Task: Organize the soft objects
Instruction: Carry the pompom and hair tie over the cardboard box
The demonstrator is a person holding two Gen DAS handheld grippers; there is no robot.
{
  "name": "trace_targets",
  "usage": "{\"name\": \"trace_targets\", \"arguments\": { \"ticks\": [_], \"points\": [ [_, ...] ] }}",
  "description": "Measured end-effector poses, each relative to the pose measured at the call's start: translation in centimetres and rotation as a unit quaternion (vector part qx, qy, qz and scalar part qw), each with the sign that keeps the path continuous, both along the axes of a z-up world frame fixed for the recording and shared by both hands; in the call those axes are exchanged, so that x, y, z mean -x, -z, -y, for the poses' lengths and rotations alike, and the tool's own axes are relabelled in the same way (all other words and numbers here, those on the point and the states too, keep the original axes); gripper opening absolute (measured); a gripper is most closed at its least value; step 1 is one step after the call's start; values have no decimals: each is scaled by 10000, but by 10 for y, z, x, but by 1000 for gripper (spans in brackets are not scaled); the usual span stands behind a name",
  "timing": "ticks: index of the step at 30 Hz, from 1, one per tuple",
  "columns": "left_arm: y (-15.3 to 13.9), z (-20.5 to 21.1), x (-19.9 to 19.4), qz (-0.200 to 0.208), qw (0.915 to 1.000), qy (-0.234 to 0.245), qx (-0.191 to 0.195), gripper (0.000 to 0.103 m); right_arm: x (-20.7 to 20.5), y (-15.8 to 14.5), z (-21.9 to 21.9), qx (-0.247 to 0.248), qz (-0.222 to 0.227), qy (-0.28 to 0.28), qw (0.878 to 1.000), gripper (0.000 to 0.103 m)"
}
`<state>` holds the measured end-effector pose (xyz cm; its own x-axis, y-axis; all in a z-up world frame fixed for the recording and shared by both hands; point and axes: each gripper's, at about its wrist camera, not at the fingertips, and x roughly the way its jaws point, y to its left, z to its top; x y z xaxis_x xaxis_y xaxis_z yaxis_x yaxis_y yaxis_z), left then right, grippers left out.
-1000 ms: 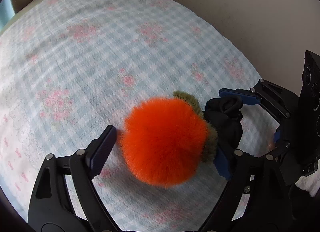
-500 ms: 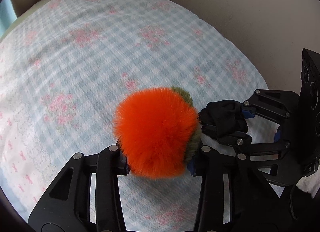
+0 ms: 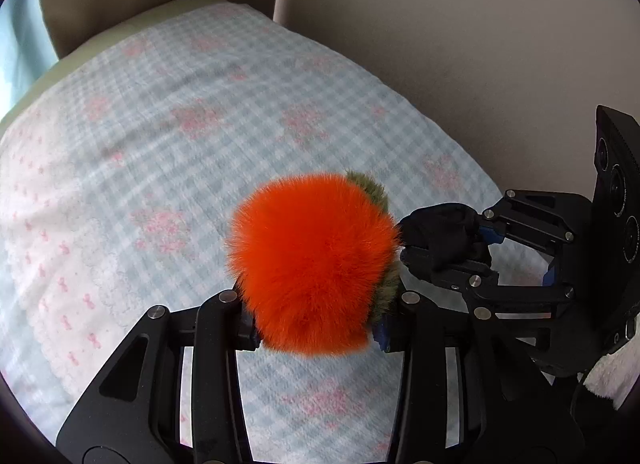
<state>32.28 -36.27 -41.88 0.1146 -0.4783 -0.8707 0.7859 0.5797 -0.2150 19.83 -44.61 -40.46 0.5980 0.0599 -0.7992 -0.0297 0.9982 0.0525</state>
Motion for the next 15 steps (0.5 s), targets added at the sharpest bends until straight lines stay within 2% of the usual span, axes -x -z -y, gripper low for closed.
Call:
{"name": "trace_targets", "arguments": {
  "ticks": [8,15],
  "points": [
    [-70,-31,25,225,9990,-331,194,36,17,-83,-23,25,184,73,9998,22],
    [-157,-84,51,486,9940,-885,412,36,33,-177,-62,141,365,103,9992,22]
  ]
}}
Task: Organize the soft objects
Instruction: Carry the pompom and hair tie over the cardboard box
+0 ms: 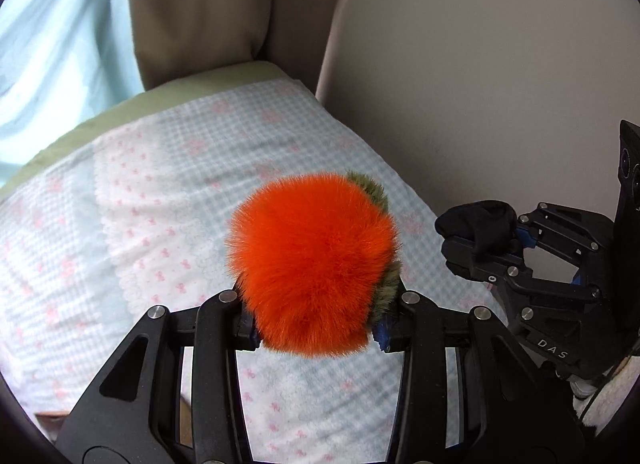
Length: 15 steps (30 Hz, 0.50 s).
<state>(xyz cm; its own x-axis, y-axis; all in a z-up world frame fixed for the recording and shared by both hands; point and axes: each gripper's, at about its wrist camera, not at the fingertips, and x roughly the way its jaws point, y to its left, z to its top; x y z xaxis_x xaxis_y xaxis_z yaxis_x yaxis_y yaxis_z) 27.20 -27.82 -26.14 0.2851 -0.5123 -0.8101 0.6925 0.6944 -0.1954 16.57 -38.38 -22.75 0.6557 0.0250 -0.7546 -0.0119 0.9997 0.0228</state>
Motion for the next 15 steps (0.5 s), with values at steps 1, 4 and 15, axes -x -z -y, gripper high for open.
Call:
{"name": "trace_targets", "arguments": {
  "ticks": [1,4,15],
  "points": [
    [-14,-10,3,39,9999,-100,25,36,2,-13,-7,-14,35,-8,10000,22],
    [-51,-45,13,164,9989,-423,98,36,5,-47,-34,-34,123,-81,9999,22],
    [-128,-210,48,563,9841,-1685,47,36,1,-103,-169,-308,171,-314,9989,22]
  ]
}}
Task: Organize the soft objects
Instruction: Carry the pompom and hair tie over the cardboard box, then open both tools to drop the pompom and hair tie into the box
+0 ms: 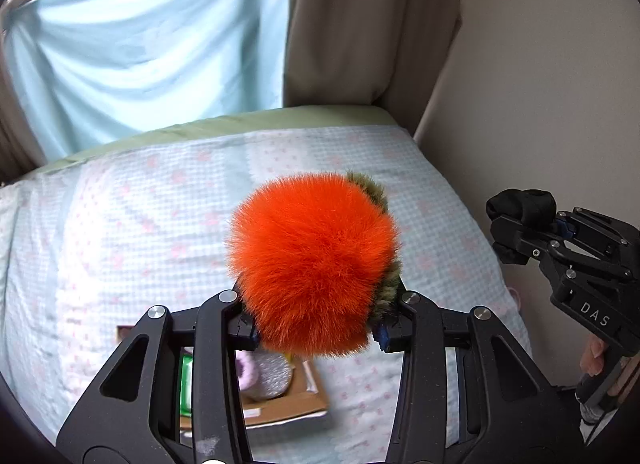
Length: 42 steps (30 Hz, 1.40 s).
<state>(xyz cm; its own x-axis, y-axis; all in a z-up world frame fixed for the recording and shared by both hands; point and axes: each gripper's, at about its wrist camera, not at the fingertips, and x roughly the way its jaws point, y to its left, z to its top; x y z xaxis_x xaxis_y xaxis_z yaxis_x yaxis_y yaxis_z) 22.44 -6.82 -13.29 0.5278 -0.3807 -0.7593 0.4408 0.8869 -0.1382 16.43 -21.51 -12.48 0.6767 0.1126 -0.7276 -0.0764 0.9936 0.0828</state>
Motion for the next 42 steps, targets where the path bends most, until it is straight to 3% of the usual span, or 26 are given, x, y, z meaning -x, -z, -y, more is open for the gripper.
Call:
{"name": "trace_targets", "arguments": {
  "ticks": [9,18,27,36,42],
  "points": [
    [3,-146,19,-101,9955,-925,-206,36,-13,17,-119,-216,-385,464,9979,22],
    [53,-241,17,-579,9903,-1195,-400,36,-28,73,-191,-201,-987,746,9921,22],
    [134,-267,-7,-1443,9809,-1229,-430,36,-42,137,-205,-139,-1765,856,9805,22],
    [217,-248,-40,-2154,9683,-1001,-775,36,-55,208,-197,-73,-2461,1044,9636,22],
    [252,-248,-37,-2468,9584,-1023,-1008,36,-49,241,-194,-177,-2941,989,9505,22]
  ]
}}
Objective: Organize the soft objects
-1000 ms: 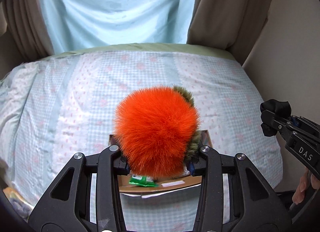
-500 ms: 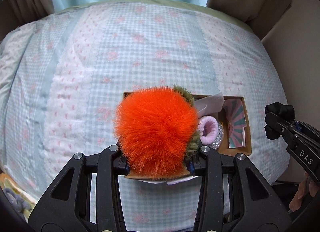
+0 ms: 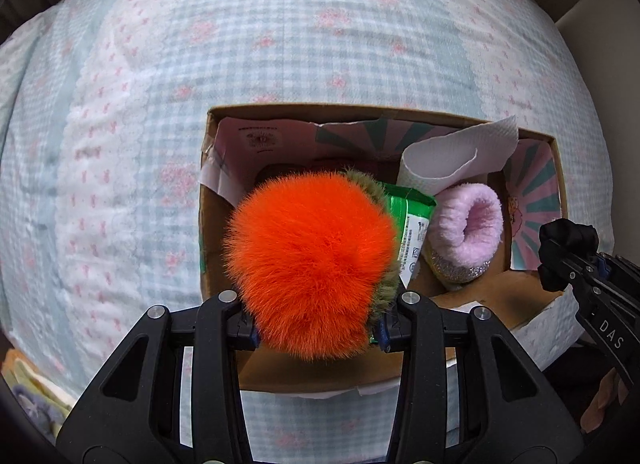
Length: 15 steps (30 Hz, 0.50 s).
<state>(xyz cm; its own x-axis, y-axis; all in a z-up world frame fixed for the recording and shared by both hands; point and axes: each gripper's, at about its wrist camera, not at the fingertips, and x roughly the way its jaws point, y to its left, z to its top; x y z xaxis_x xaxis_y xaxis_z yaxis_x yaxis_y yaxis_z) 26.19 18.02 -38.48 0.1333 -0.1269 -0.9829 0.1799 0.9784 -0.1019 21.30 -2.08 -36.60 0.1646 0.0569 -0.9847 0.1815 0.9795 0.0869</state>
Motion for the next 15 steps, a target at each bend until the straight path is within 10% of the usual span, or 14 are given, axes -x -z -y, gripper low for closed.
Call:
{"name": "trace_targets", "arguments": {
  "ticks": [4,6,7,9,15],
  "points": [
    [14,-1,8,-83,9999,79,-121,40,6,9,2,7,-38,80,10000,25],
    [15,1,11,0,9998,165,-141,70,6,11,6,-147,29,187,9997,49],
    [15,2,13,47,9996,221,-145,103,8,10,8,-196,127,229,9995,60],
    [14,5,16,59,9995,286,-99,103,9,5,10,-207,305,277,9989,102],
    [7,9,36,209,9990,387,-33,103,14,-6,17,-213,448,375,9981,103]
  ]
}}
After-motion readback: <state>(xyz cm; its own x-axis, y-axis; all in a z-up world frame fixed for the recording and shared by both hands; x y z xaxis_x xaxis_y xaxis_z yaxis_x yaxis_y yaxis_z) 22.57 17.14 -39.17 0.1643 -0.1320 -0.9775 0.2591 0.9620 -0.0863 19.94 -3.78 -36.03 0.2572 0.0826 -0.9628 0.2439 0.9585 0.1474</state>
